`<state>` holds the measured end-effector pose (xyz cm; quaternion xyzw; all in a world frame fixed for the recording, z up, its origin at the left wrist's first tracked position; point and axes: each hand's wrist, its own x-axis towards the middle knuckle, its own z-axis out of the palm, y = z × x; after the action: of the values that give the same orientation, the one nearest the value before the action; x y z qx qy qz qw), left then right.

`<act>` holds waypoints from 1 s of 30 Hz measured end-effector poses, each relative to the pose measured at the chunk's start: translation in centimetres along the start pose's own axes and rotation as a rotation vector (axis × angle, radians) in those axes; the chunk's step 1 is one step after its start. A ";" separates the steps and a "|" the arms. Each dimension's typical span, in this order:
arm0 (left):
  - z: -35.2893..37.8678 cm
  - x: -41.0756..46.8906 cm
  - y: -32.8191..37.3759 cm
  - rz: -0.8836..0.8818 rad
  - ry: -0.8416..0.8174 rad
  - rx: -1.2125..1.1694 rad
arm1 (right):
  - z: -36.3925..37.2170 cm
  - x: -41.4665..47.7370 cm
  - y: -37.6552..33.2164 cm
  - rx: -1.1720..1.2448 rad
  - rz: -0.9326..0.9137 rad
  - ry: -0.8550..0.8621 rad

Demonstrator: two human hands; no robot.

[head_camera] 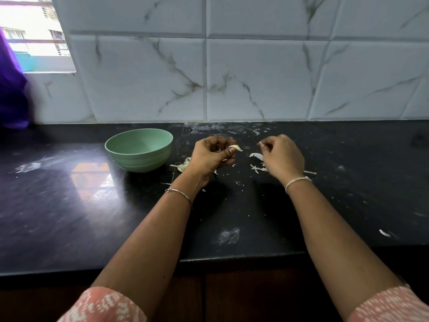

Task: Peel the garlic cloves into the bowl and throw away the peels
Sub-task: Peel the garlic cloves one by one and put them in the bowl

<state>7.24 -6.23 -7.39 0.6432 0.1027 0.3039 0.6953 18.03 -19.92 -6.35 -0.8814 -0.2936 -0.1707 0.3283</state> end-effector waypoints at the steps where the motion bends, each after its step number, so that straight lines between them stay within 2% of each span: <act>1: 0.0 0.0 -0.1 -0.007 0.002 0.007 | -0.2 0.1 0.3 -0.035 0.020 0.008; 5: 0.3 0.0 -0.4 -0.007 -0.011 0.069 | -0.5 0.4 1.1 -0.094 0.078 0.053; 9: 0.7 -0.3 -0.4 0.014 -0.034 0.145 | -0.5 0.5 1.5 -0.012 -0.015 0.068; 15: 0.9 0.3 -1.1 0.084 0.032 0.258 | 0.1 0.8 0.7 0.400 -0.030 -0.050; 20: 0.6 0.8 -1.5 0.138 0.112 0.344 | -0.3 0.0 -0.6 0.803 0.078 -0.308; 24: 0.8 0.7 -1.3 0.139 0.093 0.308 | -0.2 -0.4 -1.1 0.896 0.091 -0.366; 30: 1.0 0.4 -1.0 0.132 0.041 0.292 | 0.1 -0.6 -1.7 0.968 0.190 -0.289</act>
<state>8.44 -6.83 -8.07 0.7364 0.1173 0.3440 0.5706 16.51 -19.02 -5.93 -0.6659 -0.3000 0.1390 0.6688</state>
